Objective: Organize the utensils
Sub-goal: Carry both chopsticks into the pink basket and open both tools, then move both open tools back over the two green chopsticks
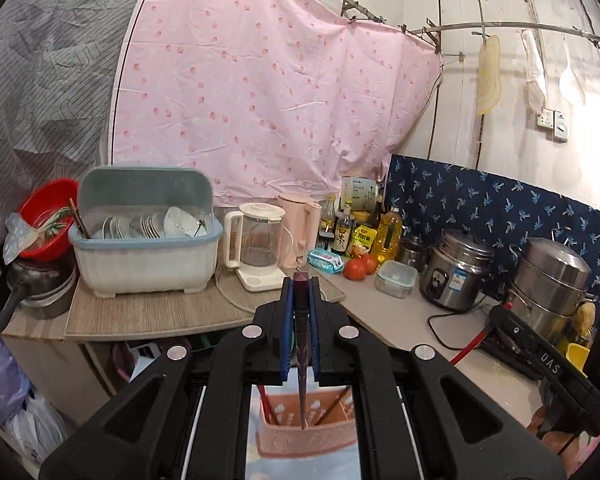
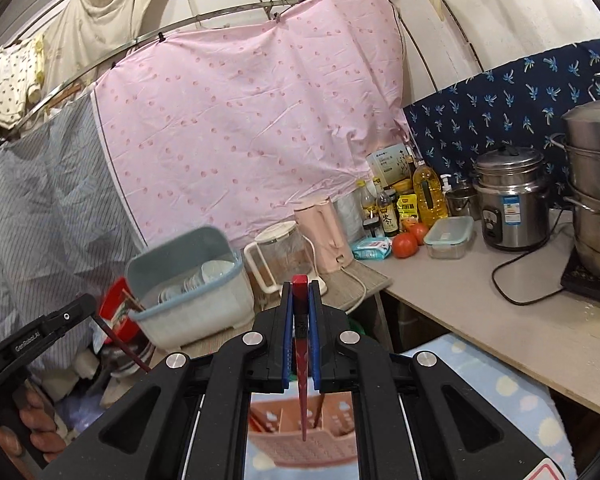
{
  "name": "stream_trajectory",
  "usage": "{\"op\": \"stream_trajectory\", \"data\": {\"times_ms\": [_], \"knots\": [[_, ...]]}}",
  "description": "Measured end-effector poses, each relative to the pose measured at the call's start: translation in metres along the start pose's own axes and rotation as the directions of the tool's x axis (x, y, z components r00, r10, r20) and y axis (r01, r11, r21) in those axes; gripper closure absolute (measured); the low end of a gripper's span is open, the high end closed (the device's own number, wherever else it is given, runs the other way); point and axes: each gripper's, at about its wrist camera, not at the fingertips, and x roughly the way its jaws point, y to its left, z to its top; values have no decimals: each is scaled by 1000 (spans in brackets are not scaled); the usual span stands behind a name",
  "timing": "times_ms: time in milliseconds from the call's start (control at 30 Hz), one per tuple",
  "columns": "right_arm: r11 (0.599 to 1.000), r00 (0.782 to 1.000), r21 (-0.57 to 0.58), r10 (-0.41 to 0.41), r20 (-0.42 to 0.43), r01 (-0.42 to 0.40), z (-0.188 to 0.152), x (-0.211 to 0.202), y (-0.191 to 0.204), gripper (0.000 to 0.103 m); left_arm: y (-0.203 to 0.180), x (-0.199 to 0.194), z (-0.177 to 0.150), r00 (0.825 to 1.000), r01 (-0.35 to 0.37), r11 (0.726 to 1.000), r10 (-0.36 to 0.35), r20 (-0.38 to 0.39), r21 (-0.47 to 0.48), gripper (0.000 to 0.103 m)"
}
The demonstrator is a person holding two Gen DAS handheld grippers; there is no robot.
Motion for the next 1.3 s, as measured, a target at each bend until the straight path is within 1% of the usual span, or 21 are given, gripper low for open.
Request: {"op": "stream_trajectory", "data": {"times_ms": [100,267,500,533,600,633,667,700,733,767,800,1033,1100,1233,1300], "knots": [[1000,1000,11,1,-13,-1,-3,26,0,96,4,28,-4,999,-21,1000,21,-24,-7,96],[1000,996,27,7,-85,-4,-28,62,-3,96,12,63,-27,995,-32,999,30,-92,-17,96],[1000,982,28,-6,-190,11,-67,95,-11,96,21,87,-50,987,-41,999,36,-156,-30,96],[1000,979,26,-11,-202,16,-71,97,-11,94,23,88,-52,986,-35,999,29,-165,-34,96],[999,980,31,-34,-195,41,-75,95,-14,79,26,90,-57,983,-32,998,22,-185,-49,95],[998,981,36,-40,-189,47,-76,93,-14,62,27,91,-58,982,-33,998,23,-186,-51,93],[998,983,40,-42,-179,50,-76,90,-15,59,27,90,-59,982,-41,998,30,-188,-53,86],[998,984,38,-45,-173,53,-77,86,-15,59,28,88,-60,981,-46,997,34,-190,-56,77],[998,984,30,-45,-174,51,-77,84,-13,59,29,87,-61,981,-48,997,36,-189,-59,72],[998,984,24,-47,-174,52,-77,80,-12,59,29,85,-61,981,-52,997,40,-188,-61,66],[999,984,21,-46,-173,50,-77,77,-12,59,29,82,-62,981,-54,997,42,-187,-61,64],[999,983,17,-38,-179,42,-85,47,-7,59,22,58,-69,978,-48,998,39,-203,-41,63],[999,983,22,-32,-182,37,-88,36,-6,59,21,50,-72,978,-47,998,38,-206,-42,59],[999,980,18,-24,-198,28,-101,10,-3,59,18,29,-84,974,-36,999,27,-224,-37,59],[999,978,13,-26,-207,29,-111,-5,-3,59,17,18,-95,971,-36,999,27,-239,-32,59]]}}
